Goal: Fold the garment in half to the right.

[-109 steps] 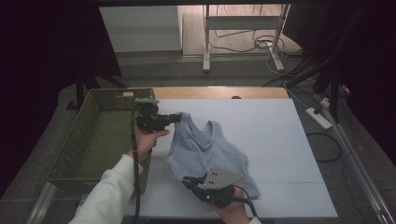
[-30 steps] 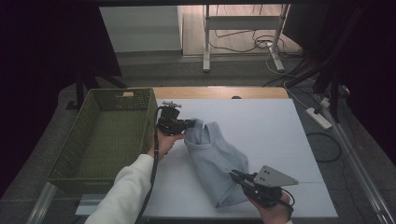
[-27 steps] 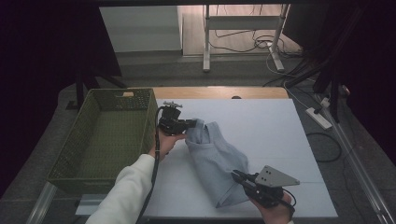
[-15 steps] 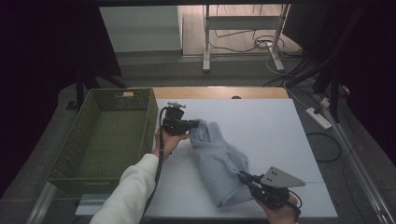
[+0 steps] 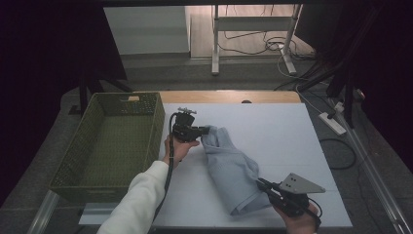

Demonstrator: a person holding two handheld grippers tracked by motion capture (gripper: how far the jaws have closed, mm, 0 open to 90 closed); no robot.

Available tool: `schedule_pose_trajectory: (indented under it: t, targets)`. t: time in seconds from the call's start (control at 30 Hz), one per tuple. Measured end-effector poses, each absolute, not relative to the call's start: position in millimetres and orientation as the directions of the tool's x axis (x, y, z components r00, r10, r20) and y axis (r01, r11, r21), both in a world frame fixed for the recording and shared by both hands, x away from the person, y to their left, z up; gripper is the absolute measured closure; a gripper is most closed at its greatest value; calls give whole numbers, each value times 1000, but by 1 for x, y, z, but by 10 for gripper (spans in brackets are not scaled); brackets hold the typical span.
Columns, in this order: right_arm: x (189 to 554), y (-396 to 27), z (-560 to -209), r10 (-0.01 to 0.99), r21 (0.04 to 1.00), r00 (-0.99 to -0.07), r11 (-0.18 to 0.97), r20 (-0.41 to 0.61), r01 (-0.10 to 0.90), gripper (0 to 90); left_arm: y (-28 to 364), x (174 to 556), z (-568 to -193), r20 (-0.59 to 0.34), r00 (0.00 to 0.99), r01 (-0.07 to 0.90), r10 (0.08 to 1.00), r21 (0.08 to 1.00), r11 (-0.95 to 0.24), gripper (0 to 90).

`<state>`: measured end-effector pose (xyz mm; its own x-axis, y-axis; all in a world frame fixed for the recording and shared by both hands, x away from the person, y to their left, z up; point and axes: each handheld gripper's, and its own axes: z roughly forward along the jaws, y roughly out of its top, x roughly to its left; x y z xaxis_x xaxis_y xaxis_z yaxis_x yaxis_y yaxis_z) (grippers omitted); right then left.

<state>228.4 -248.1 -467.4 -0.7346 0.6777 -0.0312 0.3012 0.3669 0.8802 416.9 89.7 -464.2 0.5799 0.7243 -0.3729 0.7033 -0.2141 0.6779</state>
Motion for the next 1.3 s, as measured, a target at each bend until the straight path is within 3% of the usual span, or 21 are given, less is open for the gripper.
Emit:
schedule_pose_trajectory:
  t: [1.3]
  targets:
    - [238, -274, -493, 717, 757, -697, 461, -11, 462, 848, 60, 432, -495, -384, 573, 741, 724, 621, -256, 844]
